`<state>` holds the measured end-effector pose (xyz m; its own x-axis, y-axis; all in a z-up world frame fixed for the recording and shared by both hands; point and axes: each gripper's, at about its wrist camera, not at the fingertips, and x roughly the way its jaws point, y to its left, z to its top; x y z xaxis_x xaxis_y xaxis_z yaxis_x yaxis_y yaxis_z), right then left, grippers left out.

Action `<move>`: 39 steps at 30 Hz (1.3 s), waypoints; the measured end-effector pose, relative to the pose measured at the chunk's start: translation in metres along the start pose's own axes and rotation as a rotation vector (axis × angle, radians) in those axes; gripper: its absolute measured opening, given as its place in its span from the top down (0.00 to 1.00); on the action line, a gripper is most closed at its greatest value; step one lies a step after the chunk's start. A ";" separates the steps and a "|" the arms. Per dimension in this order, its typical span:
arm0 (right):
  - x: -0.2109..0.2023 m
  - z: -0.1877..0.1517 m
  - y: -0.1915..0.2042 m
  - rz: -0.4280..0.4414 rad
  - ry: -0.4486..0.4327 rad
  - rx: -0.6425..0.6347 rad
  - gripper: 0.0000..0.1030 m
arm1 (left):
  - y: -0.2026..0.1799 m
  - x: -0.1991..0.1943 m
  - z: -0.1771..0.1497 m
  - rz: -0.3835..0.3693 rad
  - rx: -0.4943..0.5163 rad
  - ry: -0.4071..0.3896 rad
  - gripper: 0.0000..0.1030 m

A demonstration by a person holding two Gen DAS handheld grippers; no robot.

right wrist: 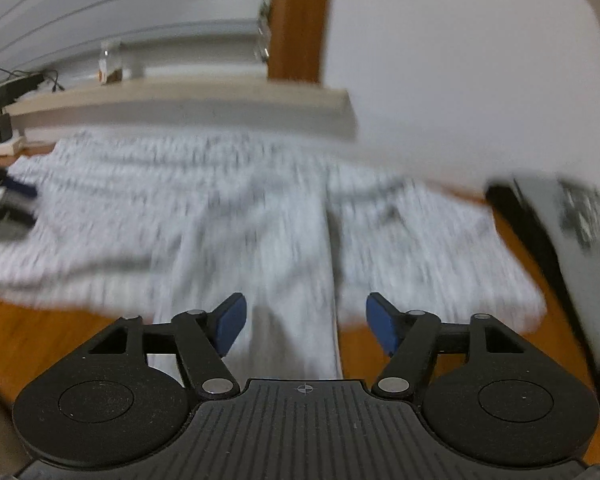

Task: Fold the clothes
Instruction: 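Grasp the shirt section again with the right gripper, fold it over, release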

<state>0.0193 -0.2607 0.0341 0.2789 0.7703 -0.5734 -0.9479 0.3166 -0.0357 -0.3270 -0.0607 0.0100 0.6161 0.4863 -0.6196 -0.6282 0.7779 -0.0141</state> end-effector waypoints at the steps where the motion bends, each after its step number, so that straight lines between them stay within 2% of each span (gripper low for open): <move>1: -0.005 -0.009 0.000 0.003 0.009 0.006 0.30 | 0.000 0.000 0.000 0.002 0.002 0.001 0.18; 5: -0.023 -0.033 0.005 0.018 0.010 0.035 0.26 | -0.002 0.000 0.000 0.005 0.005 0.002 0.17; 10: -0.023 -0.035 0.012 0.072 -0.002 0.046 0.27 | -0.001 0.000 0.000 0.005 0.005 0.001 0.17; 12: -0.021 -0.032 0.014 0.093 -0.008 0.039 0.48 | -0.002 0.000 0.000 0.006 0.006 0.001 0.17; 13: -0.020 -0.030 0.016 0.104 -0.011 0.036 0.72 | -0.002 0.000 0.000 0.005 0.006 0.000 0.17; 14: -0.019 -0.029 0.017 0.115 -0.014 0.032 0.88 | -0.002 0.001 0.000 0.006 0.007 0.000 0.17; 16: -0.019 -0.020 0.023 0.117 -0.015 0.001 0.90 | -0.002 0.001 -0.001 0.006 0.007 0.000 0.17; 19: -0.025 0.003 0.026 0.126 -0.051 -0.019 0.90 | -0.002 0.000 -0.001 0.007 0.007 0.000 0.17; 25: -0.037 0.089 0.054 0.158 -0.220 -0.135 0.90 | -0.002 0.000 -0.001 0.008 0.009 0.000 0.17; 28: -0.023 0.134 0.078 0.200 -0.275 -0.183 0.90 | -0.002 0.000 -0.001 0.008 0.011 0.001 0.17; 31: 0.006 0.165 0.099 0.243 -0.280 -0.177 0.88 | -0.002 0.001 -0.001 0.008 0.012 0.001 0.17; 33: 0.027 0.175 0.110 0.235 -0.261 -0.179 0.82 | -0.002 0.001 -0.001 0.009 0.013 0.001 0.17; 35: 0.043 0.174 0.114 0.205 -0.241 -0.167 0.59 | -0.002 0.001 -0.001 0.009 0.014 0.002 0.17; 37: 0.047 0.162 0.108 0.182 -0.248 -0.145 0.50 | -0.003 0.001 -0.001 0.010 0.016 0.002 0.17; 39: 0.047 0.146 0.095 0.155 -0.247 -0.131 0.45 | -0.004 0.000 -0.001 0.012 0.018 0.002 0.17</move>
<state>-0.0356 -0.1134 0.1227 0.1429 0.9202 -0.3645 -0.9894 0.1230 -0.0775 -0.3247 -0.0637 0.0093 0.6079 0.4947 -0.6211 -0.6267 0.7792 0.0072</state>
